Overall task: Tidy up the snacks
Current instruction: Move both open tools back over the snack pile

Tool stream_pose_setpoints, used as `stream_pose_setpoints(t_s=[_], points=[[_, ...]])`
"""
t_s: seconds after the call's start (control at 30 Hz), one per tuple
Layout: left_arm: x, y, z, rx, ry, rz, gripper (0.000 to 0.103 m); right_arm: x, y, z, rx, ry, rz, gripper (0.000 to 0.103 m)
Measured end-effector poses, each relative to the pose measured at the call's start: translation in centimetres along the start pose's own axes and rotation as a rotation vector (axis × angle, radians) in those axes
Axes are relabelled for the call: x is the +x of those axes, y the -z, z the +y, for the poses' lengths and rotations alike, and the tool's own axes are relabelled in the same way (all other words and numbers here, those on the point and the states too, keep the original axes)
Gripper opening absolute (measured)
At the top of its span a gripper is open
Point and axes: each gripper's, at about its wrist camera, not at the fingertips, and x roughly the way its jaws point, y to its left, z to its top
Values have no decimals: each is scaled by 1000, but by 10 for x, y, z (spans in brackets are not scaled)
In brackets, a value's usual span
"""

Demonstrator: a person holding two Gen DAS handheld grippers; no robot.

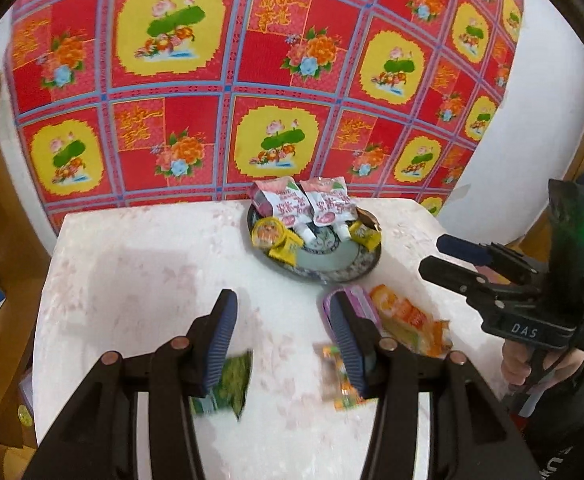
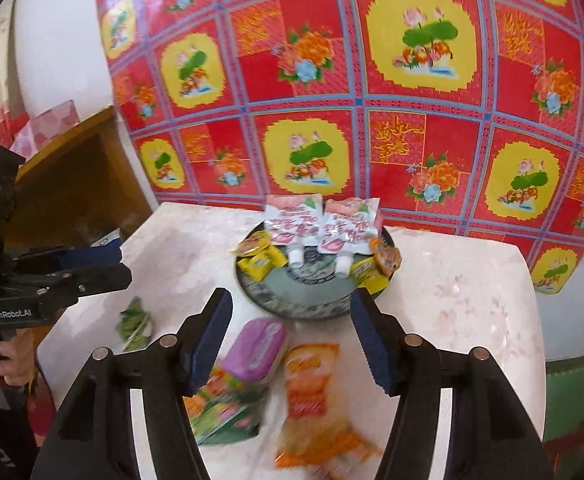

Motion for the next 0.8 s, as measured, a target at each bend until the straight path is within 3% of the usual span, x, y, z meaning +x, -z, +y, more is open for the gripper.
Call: stream_pose_setpoints(t_s=[0.33,0.57,0.67,0.8], points=[[-28,49,-13,13,-9,-26,51,-35,52,34,0,-11,-11,63],[-29,84,-26,43,-5,-30,51,-50,82,45,-4,32,-44,63],[-25,102,-35,83,-34,-41,51,-51,97,44,48,37,-45,63],[-20,118,-33,67,2,-35,51,-47,118,45,96,66,-42,63]])
